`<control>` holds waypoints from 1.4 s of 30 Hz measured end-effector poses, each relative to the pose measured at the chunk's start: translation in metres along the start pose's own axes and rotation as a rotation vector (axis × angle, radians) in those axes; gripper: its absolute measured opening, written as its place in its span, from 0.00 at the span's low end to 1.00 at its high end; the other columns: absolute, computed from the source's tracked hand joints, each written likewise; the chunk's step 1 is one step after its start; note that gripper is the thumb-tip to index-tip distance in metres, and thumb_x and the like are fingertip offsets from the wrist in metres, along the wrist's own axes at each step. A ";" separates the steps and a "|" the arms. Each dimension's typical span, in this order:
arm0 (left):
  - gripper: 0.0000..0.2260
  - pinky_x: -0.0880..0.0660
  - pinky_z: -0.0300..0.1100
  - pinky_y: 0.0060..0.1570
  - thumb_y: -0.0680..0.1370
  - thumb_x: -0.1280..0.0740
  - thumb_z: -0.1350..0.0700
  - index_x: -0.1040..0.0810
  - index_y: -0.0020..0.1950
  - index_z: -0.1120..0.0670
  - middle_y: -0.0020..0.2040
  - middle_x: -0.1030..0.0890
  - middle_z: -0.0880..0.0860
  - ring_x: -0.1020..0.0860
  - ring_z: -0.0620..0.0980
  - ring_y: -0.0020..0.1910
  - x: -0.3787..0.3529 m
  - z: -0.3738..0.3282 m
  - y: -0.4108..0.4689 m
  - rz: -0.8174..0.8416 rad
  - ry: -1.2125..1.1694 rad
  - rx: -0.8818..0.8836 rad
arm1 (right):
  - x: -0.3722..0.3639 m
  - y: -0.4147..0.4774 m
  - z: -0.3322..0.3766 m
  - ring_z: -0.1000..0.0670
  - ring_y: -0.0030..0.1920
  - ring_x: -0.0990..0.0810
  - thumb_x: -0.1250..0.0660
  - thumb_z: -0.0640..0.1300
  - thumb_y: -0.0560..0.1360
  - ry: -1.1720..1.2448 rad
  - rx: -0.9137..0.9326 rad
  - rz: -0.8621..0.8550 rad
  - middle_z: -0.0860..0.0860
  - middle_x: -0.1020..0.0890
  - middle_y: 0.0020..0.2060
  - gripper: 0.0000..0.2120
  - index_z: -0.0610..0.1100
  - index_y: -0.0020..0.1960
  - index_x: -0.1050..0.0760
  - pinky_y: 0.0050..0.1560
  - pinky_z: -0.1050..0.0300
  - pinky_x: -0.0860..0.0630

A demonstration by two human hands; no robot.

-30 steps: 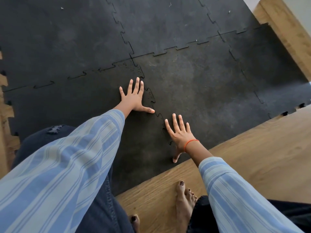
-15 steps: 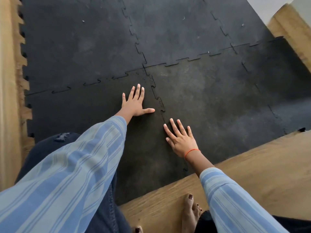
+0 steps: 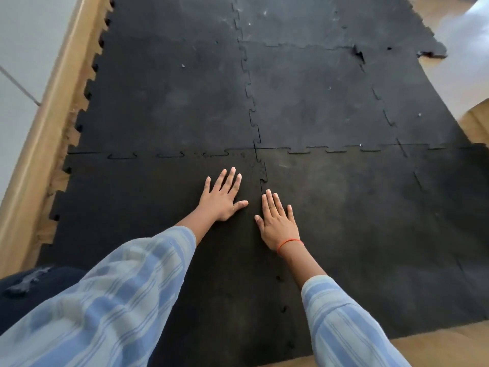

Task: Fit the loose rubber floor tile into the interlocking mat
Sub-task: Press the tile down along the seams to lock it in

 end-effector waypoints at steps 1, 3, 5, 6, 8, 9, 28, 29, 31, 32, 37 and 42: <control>0.35 0.62 0.58 0.74 0.80 0.53 0.35 0.66 0.79 0.49 0.78 0.69 0.49 0.66 0.51 0.77 0.003 0.002 0.002 0.005 0.009 0.000 | 0.006 0.011 0.002 0.52 0.77 0.63 0.57 0.54 0.82 -0.001 0.007 0.006 0.52 0.62 0.78 0.29 0.45 0.77 0.62 0.76 0.45 0.60; 0.36 0.59 0.58 0.75 0.80 0.52 0.34 0.64 0.79 0.50 0.78 0.67 0.48 0.64 0.50 0.78 0.013 0.009 0.008 -0.004 0.016 0.018 | 0.019 0.031 0.006 0.52 0.77 0.63 0.57 0.54 0.82 -0.010 0.039 0.015 0.52 0.62 0.78 0.29 0.44 0.78 0.62 0.76 0.44 0.58; 0.35 0.58 0.59 0.75 0.81 0.52 0.35 0.64 0.79 0.50 0.79 0.66 0.47 0.63 0.49 0.78 0.026 0.020 0.016 -0.014 -0.002 0.059 | 0.029 0.049 0.008 0.52 0.77 0.62 0.56 0.53 0.82 -0.036 0.070 0.026 0.53 0.62 0.78 0.28 0.45 0.78 0.61 0.76 0.42 0.57; 0.34 0.57 0.59 0.75 0.81 0.52 0.36 0.63 0.79 0.50 0.79 0.66 0.47 0.63 0.49 0.78 0.030 0.025 0.020 -0.015 -0.009 0.074 | 0.033 0.058 0.008 0.52 0.77 0.62 0.56 0.53 0.82 -0.047 0.079 0.031 0.53 0.62 0.78 0.28 0.45 0.78 0.61 0.76 0.41 0.56; 0.33 0.58 0.59 0.75 0.82 0.53 0.37 0.63 0.79 0.51 0.79 0.66 0.47 0.63 0.49 0.78 0.033 0.029 0.027 -0.014 -0.001 0.078 | 0.042 0.076 0.012 0.52 0.77 0.62 0.56 0.53 0.82 -0.049 0.089 0.036 0.54 0.61 0.78 0.28 0.46 0.78 0.61 0.75 0.40 0.56; 0.33 0.58 0.59 0.75 0.82 0.53 0.38 0.64 0.79 0.51 0.79 0.66 0.47 0.63 0.49 0.78 0.032 0.030 0.028 -0.017 0.008 0.074 | 0.046 0.084 0.014 0.52 0.77 0.62 0.55 0.53 0.82 -0.045 0.090 0.039 0.54 0.61 0.78 0.28 0.46 0.78 0.60 0.75 0.40 0.56; 0.48 0.59 0.59 0.75 0.72 0.50 0.25 0.67 0.78 0.53 0.78 0.69 0.50 0.65 0.49 0.78 0.029 0.142 -0.011 -0.046 -0.043 0.240 | 0.052 0.118 0.074 0.52 0.77 0.61 0.54 0.59 0.80 -0.055 0.071 -0.001 0.56 0.60 0.78 0.31 0.49 0.78 0.58 0.73 0.34 0.59; 0.48 0.59 0.60 0.75 0.73 0.50 0.25 0.67 0.78 0.53 0.78 0.69 0.50 0.65 0.49 0.78 0.030 0.142 -0.010 -0.036 -0.046 0.234 | 0.056 0.121 0.078 0.51 0.78 0.61 0.54 0.59 0.80 -0.069 0.049 0.022 0.55 0.60 0.78 0.31 0.47 0.78 0.58 0.73 0.33 0.58; 0.48 0.59 0.60 0.74 0.72 0.48 0.25 0.67 0.78 0.53 0.78 0.69 0.51 0.65 0.50 0.78 0.033 0.147 -0.012 -0.019 -0.059 0.229 | 0.064 0.129 0.093 0.50 0.78 0.59 0.51 0.57 0.81 -0.105 0.033 0.064 0.52 0.59 0.78 0.31 0.45 0.78 0.56 0.73 0.34 0.56; 0.50 0.59 0.60 0.74 0.71 0.47 0.25 0.67 0.78 0.53 0.78 0.69 0.52 0.65 0.51 0.78 0.034 0.154 -0.015 -0.022 -0.087 0.257 | 0.068 0.132 0.105 0.49 0.78 0.59 0.49 0.55 0.81 -0.116 0.067 0.079 0.51 0.58 0.78 0.31 0.44 0.78 0.55 0.73 0.34 0.56; 0.61 0.60 0.59 0.74 0.64 0.44 0.20 0.69 0.77 0.58 0.77 0.71 0.57 0.67 0.55 0.77 0.028 0.229 -0.058 -0.053 -0.256 0.610 | 0.043 0.120 0.171 0.48 0.77 0.63 0.51 0.59 0.80 -0.102 0.297 0.138 0.53 0.62 0.78 0.31 0.52 0.78 0.58 0.72 0.32 0.57; 0.64 0.61 0.59 0.74 0.62 0.40 0.21 0.70 0.76 0.60 0.76 0.72 0.58 0.68 0.56 0.76 0.030 0.249 -0.060 -0.012 -0.292 0.616 | 0.036 0.125 0.171 0.48 0.77 0.65 0.52 0.65 0.77 -0.119 0.233 0.108 0.56 0.63 0.77 0.34 0.55 0.77 0.61 0.71 0.30 0.57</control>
Point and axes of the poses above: each hand's wrist, its own y-axis towards the middle knuckle, its own x-axis out of the back of the hand, z = x × y, the point moved 6 cm from there along y, towards the middle knuckle
